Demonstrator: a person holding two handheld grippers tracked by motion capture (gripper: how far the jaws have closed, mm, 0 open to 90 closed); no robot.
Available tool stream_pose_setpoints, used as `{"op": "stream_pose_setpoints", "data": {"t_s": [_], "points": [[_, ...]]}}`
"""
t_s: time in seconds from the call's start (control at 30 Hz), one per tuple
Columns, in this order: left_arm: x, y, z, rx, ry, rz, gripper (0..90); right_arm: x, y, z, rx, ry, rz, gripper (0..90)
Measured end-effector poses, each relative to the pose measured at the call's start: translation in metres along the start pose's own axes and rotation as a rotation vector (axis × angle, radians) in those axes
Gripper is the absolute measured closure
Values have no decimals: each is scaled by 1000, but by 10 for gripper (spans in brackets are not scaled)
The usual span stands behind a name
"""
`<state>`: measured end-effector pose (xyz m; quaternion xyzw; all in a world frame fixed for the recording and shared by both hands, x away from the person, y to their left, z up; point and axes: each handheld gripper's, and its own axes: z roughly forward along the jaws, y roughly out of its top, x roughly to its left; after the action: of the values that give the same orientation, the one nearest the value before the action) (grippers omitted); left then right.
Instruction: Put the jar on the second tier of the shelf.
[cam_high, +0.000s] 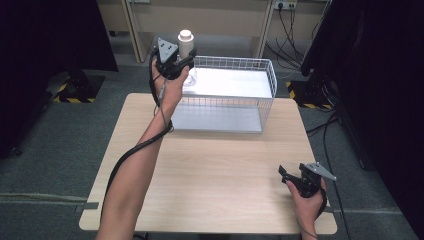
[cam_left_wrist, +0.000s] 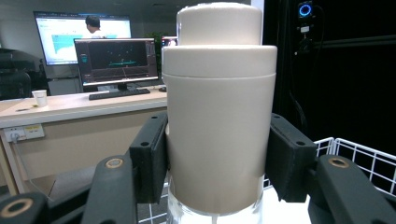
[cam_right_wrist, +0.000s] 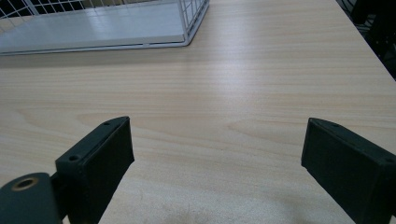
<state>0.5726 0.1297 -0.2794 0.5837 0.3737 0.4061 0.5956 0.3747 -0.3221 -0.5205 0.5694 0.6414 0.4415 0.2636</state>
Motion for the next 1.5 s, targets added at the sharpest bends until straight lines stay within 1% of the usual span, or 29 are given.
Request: {"op": "stream_pose_setpoints", "data": {"t_s": [0.1, 0.17, 0.4, 0.67, 0.97, 1.03, 1.07, 1.17, 1.23, 1.33, 1.37, 1.4, 1.5], "points": [[0, -2, 3, 10, 0, 4, 458, 0, 0, 0, 0, 1, 4, 93], [-1, -4, 5, 16, -4, -1, 458, 0, 0, 0, 0, 1, 4, 93], [-4, -14, 14, 43, -4, -6, 458, 0, 0, 0, 0, 2, 4, 94], [-6, -21, 19, 53, -9, -12, 458, -1, 0, 0, -1, 6, 6, 94], [-2, -22, 20, 54, -16, -35, 455, 1, 0, 0, 2, 6, 4, 94], [-1, -22, 20, 54, -17, -30, 450, 1, 0, 0, 2, 5, 1, 94], [-1, -21, 20, 56, -15, -35, 425, 1, 0, 0, 3, 5, 0, 94], [0, -19, 20, 67, 1, -50, 296, 1, 0, 0, 3, 5, -2, 94], [1, -18, 19, 74, 1, -65, 233, 1, 0, 0, 4, 6, -2, 94], [0, -16, 17, 86, 5, -56, 169, 2, 0, 0, 6, 7, -3, 94], [-1, -16, 16, 88, 0, -55, 145, 2, 0, 0, 7, 7, -3, 94], [-2, -15, 15, 98, -8, -48, 134, 2, 0, 0, 8, 6, -3, 94], [-3, -16, 13, 100, -9, -30, 120, 2, 0, 0, 7, 7, -2, 94]]}}
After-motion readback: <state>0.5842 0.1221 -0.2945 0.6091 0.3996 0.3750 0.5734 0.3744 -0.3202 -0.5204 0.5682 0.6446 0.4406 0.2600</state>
